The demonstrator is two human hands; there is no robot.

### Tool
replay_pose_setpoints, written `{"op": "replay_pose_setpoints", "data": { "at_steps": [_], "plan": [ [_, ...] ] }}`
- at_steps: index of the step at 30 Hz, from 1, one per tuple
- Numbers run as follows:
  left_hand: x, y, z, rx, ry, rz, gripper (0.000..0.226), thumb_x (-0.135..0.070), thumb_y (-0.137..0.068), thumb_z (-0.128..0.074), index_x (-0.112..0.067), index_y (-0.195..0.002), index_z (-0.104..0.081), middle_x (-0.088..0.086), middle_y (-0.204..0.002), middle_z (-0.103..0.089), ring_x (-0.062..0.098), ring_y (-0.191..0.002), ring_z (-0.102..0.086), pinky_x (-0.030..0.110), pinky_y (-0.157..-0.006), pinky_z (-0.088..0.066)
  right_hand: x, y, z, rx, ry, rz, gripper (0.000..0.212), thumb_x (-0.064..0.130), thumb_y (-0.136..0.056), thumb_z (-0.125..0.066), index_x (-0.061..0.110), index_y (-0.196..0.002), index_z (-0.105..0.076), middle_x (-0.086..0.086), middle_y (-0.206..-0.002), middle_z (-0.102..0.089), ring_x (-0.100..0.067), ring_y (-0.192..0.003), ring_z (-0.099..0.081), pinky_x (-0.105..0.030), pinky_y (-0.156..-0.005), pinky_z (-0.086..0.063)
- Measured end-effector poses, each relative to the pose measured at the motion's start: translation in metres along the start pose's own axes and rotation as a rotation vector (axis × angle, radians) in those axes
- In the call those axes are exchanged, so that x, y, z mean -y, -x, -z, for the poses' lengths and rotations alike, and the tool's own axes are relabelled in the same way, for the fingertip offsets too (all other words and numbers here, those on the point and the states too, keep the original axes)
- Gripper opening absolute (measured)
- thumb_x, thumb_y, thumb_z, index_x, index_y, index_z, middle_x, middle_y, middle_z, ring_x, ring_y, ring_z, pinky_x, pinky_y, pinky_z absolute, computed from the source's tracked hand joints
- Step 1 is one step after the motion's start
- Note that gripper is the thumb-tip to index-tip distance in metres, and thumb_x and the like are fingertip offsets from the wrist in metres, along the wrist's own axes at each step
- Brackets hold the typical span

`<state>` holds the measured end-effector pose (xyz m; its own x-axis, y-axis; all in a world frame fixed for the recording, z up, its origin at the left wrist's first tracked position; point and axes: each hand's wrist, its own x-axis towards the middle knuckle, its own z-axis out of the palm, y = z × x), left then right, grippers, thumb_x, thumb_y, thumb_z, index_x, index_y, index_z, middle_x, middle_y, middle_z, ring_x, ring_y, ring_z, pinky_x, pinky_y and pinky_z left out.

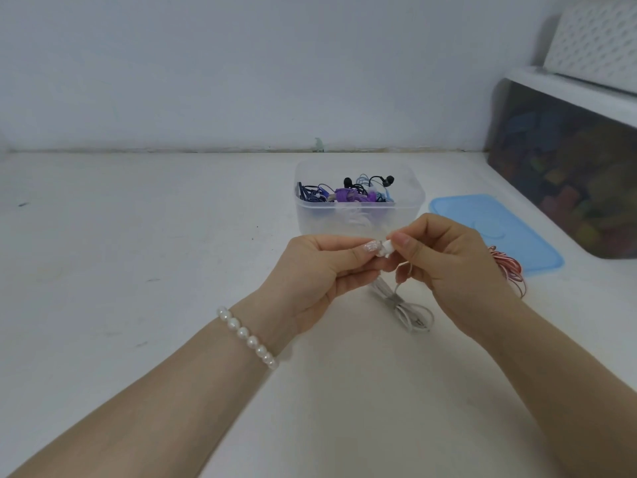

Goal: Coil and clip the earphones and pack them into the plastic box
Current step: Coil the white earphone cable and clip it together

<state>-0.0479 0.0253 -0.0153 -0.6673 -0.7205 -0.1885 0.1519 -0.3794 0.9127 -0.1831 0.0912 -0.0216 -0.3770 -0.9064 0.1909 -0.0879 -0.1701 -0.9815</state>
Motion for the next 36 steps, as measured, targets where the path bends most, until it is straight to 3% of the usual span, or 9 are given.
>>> {"op": "replay_pose_setpoints", "data": {
  "at_steps": [4, 13, 28, 36],
  "plan": [
    [0.000, 0.000, 0.001, -0.009, -0.007, -0.003, 0.012, 0.001, -0.080, -0.060, -0.002, -0.079, -0.071, 0.008, -0.069, -0.072, 0.013, -0.066, -0.068, 0.021, -0.069, -0.056, -0.001, 0.000, -0.001, -0.024, 0.038, 0.022, 0.013, 0.005, -0.084, -0.057, 0.002, -0.072, -0.059, -0.005, -0.058, -0.066, -0.019, -0.054, -0.059, -0.025, -0.053, -0.049],
    [0.001, 0.000, 0.001, -0.063, -0.021, -0.019, 0.012, 0.008, -0.078, -0.060, 0.002, -0.085, -0.068, 0.011, -0.069, -0.072, 0.016, -0.066, -0.070, 0.023, -0.067, -0.058, -0.001, 0.001, -0.003, -0.058, 0.062, 0.032, 0.014, 0.001, -0.085, -0.058, 0.001, -0.071, -0.059, -0.006, -0.057, -0.067, -0.019, -0.053, -0.062, -0.024, -0.053, -0.052],
    [0.000, 0.003, 0.001, -0.028, 0.028, 0.017, 0.014, 0.007, -0.081, -0.058, 0.004, -0.091, -0.066, 0.014, -0.074, -0.073, 0.017, -0.069, -0.071, 0.022, -0.064, -0.057, -0.003, 0.000, -0.009, -0.127, 0.082, 0.074, 0.019, -0.004, -0.084, -0.057, 0.002, -0.066, -0.057, 0.003, -0.046, -0.062, -0.005, -0.040, -0.054, -0.017, -0.046, -0.047],
    [-0.002, 0.003, 0.000, -0.018, 0.229, 0.124, 0.018, 0.010, -0.083, -0.051, 0.003, -0.094, -0.063, 0.013, -0.074, -0.072, 0.017, -0.064, -0.071, 0.023, -0.062, -0.058, -0.007, 0.004, -0.013, -0.155, 0.355, 0.219, 0.019, 0.003, -0.082, -0.063, 0.014, -0.067, -0.061, 0.008, -0.054, -0.061, -0.004, -0.051, -0.057, -0.017, -0.055, -0.047]
  ]
}}
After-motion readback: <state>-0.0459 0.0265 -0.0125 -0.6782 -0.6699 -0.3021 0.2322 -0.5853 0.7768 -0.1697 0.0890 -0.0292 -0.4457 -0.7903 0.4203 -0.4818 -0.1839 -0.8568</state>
